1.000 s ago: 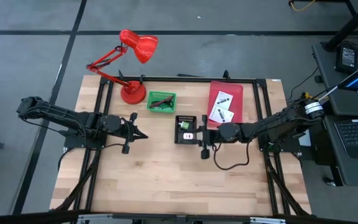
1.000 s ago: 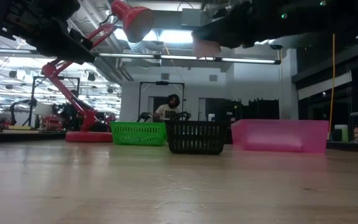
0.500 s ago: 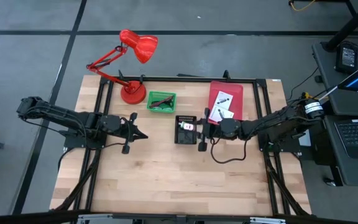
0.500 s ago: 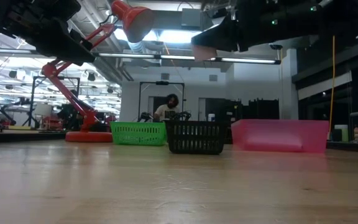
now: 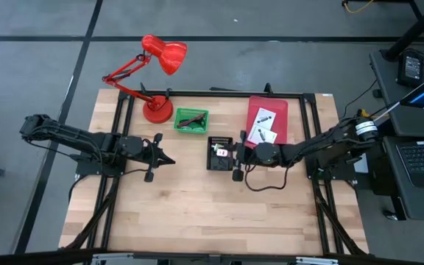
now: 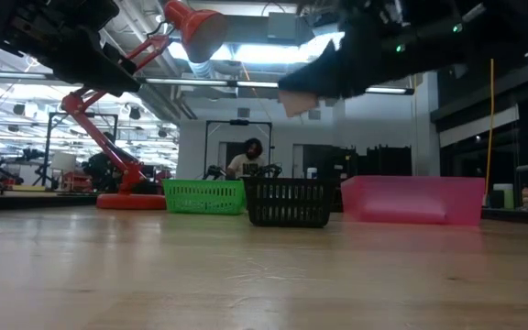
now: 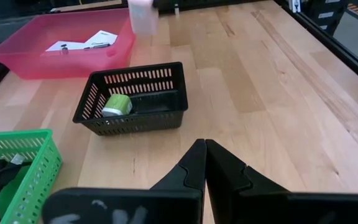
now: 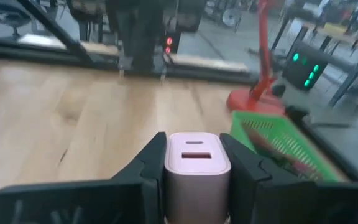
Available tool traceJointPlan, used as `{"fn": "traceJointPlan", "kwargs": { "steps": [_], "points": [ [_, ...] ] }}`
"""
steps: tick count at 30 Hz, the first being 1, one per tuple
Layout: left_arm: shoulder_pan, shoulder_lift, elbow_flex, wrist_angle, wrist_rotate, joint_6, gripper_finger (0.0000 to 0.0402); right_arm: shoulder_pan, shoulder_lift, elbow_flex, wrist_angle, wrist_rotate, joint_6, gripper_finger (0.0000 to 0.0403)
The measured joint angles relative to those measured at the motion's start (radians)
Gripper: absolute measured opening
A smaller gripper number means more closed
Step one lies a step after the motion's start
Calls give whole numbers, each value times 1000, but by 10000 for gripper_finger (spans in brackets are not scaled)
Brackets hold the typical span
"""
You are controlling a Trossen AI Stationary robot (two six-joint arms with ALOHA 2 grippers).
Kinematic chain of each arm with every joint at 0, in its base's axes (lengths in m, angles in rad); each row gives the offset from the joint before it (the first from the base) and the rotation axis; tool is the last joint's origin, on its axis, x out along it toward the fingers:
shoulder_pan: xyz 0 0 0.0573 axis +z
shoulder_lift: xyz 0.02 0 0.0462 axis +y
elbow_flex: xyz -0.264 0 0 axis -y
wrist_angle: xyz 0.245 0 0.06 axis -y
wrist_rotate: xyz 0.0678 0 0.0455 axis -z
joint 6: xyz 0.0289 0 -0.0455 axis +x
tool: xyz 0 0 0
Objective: Pick and place items into bin
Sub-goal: Put the pink charger adapter into the black bin
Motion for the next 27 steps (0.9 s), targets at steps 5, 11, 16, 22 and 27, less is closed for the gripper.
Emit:
{"fn": "traceJointPlan", "kwargs": {
  "steps": [5, 11, 16, 22, 27],
  "points": [
    [0, 0, 0, 0, 0, 25, 3, 0, 104, 43, -2, -1, 17, 90],
    [0, 0, 0, 2, 0, 17, 3, -8, 191, 108, -113, 0, 92, 90],
    [0, 0, 0, 3, 0, 17, 3, -21, 210, 183, -269, 3, 166, 90],
    [0, 0, 0, 4, 0, 17, 3, -33, 236, 238, -402, 2, 179, 90],
    [0, 0, 0, 4, 0, 17, 3, -35, 251, 238, -405, 3, 197, 90]
  ]
}}
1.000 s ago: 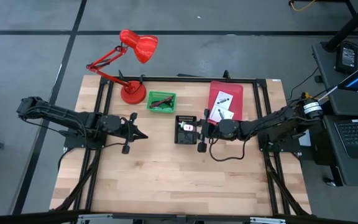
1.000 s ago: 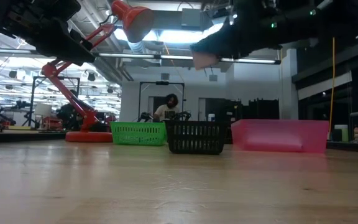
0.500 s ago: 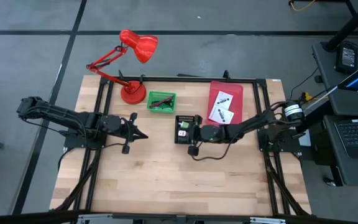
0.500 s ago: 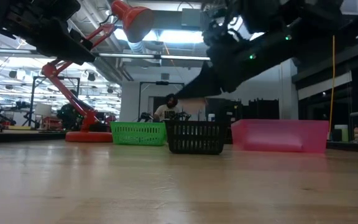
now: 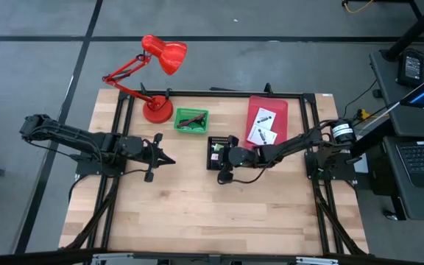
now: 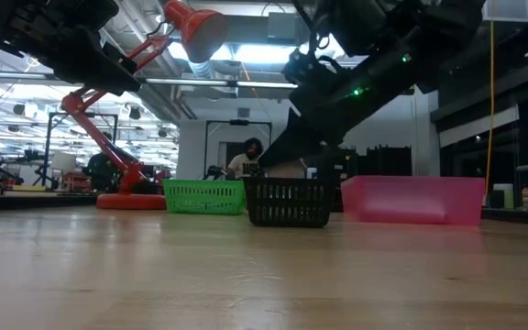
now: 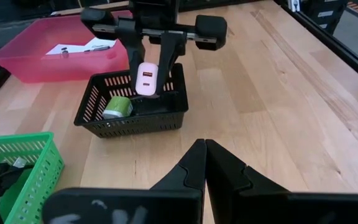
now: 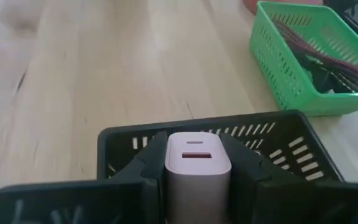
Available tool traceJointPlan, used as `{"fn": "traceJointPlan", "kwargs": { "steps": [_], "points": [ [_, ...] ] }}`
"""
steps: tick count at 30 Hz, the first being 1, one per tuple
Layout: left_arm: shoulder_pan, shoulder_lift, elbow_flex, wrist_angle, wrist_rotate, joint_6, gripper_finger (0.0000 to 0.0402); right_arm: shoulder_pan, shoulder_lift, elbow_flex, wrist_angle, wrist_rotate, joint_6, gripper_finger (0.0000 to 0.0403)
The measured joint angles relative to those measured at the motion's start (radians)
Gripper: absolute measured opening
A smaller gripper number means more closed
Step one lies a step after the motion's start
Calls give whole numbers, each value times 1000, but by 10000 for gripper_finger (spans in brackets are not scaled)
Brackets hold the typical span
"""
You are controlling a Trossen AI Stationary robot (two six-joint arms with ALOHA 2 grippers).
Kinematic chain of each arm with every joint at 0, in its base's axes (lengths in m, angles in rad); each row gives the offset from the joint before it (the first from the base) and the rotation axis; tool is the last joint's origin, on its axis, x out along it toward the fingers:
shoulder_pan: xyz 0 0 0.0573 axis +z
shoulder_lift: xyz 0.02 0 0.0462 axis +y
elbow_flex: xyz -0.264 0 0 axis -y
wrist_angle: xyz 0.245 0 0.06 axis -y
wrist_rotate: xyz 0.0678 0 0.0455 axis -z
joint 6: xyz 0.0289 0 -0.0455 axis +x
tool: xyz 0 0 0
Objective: Pick and place items into bin
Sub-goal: Put the pink charger adapter into the black bin, then return to home position
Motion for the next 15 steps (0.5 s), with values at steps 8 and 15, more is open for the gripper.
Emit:
{"fn": "traceJointPlan", "kwargs": {
  "steps": [8, 15],
  "points": [
    [0, 0, 0, 0, 0, 0, 3, 0, -1, 1, -37, 0, 7, 151],
    [0, 0, 0, 0, 0, 0, 3, 0, -1, 1, -32, 1, 0, 173]
  ]
}}
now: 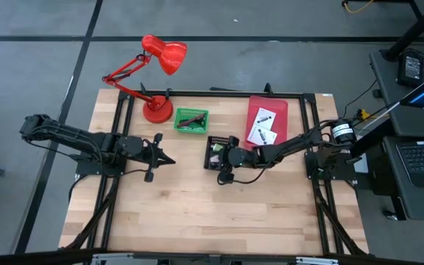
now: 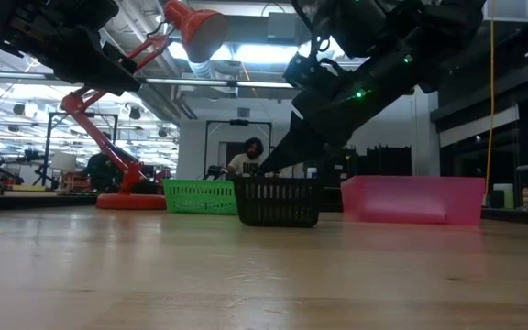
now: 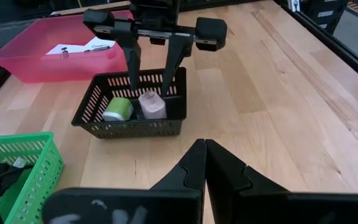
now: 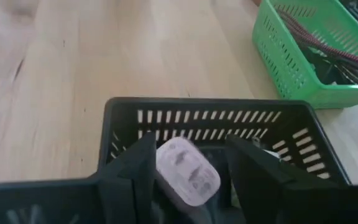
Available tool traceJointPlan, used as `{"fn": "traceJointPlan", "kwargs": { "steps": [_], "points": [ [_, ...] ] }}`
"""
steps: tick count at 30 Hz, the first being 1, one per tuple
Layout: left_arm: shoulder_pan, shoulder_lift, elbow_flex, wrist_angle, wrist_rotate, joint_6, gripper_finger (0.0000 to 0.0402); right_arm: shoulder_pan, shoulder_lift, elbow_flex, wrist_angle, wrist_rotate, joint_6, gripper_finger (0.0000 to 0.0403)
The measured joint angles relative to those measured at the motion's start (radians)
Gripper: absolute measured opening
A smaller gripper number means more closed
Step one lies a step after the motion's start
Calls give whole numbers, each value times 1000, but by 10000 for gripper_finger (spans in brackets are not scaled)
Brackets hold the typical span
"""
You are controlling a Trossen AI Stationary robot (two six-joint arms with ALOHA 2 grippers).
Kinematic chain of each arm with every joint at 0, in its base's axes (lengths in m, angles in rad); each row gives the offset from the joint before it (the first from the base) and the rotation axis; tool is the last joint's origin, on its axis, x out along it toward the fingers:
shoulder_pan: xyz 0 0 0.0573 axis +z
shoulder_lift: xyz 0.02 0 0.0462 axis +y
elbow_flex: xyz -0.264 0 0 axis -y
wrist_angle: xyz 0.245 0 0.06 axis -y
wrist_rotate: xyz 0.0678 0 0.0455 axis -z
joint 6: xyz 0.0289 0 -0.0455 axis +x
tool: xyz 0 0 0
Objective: Pick and place items into bin
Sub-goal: Return to home position
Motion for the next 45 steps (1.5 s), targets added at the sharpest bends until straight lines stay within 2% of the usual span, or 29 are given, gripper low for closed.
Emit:
{"fn": "traceJointPlan", "kwargs": {
  "steps": [10, 21, 24, 32, 38, 45],
  "points": [
    [0, 0, 0, 0, 0, 0, 3, 0, -55, 0, 15, 0, -66, 135],
    [0, 0, 0, -2, -55, 0, 3, 11, -201, -44, 11, 0, -133, 6],
    [0, 0, 0, 3, -74, 0, 3, 28, -225, -93, 71, -1, -133, 11],
    [3, 0, -1, 56, -78, 24, 3, 42, -242, -271, 378, -2, -183, 4],
    [9, 0, -3, 79, -89, 62, 3, 42, -242, -325, 477, -3, -198, 1],
    [78, -6, -217, 418, -96, 104, 3, 40, -242, -327, 485, -4, -196, 0]
  ]
}}
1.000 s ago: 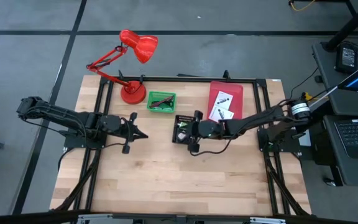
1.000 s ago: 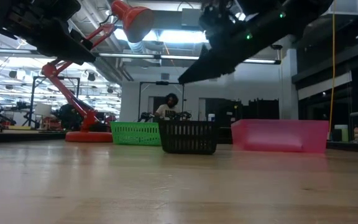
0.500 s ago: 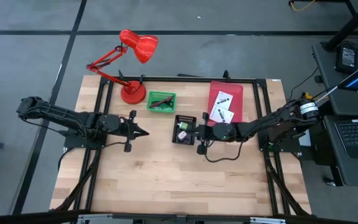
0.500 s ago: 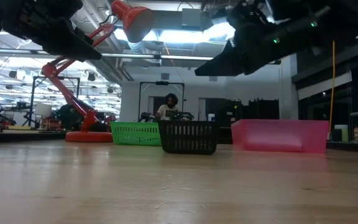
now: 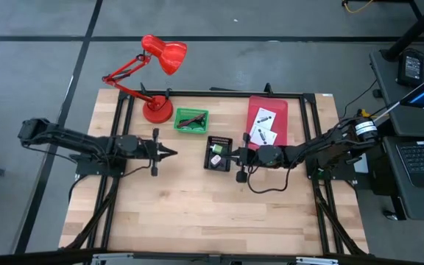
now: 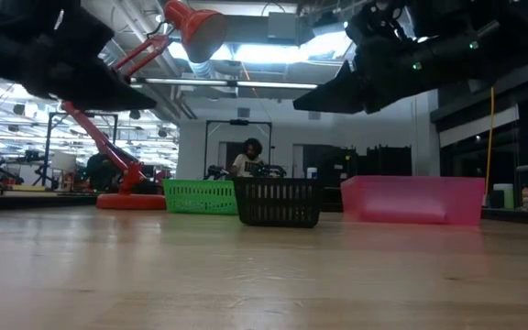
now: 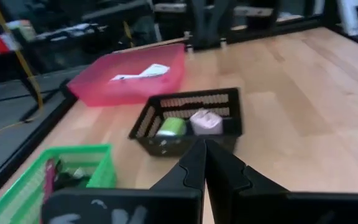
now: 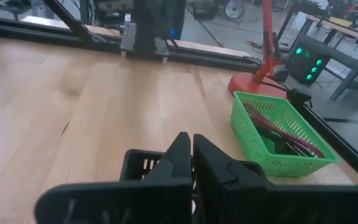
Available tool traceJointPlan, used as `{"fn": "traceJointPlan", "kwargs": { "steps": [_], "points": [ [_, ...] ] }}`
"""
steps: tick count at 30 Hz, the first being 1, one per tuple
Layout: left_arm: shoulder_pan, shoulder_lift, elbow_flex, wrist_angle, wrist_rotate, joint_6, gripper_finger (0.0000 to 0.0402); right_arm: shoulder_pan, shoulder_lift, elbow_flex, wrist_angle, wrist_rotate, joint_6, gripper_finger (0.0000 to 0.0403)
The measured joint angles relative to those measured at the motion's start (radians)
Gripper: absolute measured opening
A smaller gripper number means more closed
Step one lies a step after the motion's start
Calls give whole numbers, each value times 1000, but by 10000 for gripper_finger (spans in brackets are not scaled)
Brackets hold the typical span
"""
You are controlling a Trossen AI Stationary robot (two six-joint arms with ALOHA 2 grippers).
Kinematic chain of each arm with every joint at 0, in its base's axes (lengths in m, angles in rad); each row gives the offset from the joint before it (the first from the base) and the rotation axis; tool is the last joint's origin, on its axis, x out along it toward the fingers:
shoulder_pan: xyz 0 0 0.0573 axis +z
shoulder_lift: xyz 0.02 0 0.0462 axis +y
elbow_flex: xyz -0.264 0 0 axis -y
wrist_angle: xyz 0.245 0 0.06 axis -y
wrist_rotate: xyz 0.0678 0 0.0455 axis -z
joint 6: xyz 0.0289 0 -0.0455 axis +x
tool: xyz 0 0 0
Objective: Pick and place items into bin
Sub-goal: Return to home position
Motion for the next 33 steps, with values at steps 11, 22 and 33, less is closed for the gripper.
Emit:
{"fn": "traceJointPlan", "kwargs": {
  "steps": [11, 22, 33],
  "points": [
    [139, -286, -40, -92, 19, 85, 3, -28, 1, 1, 18, 0, -11, 0],
    [214, -566, -97, -239, 52, 70, 3, -145, -14, -2, 36, -170, 34, 0],
    [337, -658, -142, -255, 84, 81, 3, -208, -220, -91, 1, -235, -15, 0]
  ]
}}
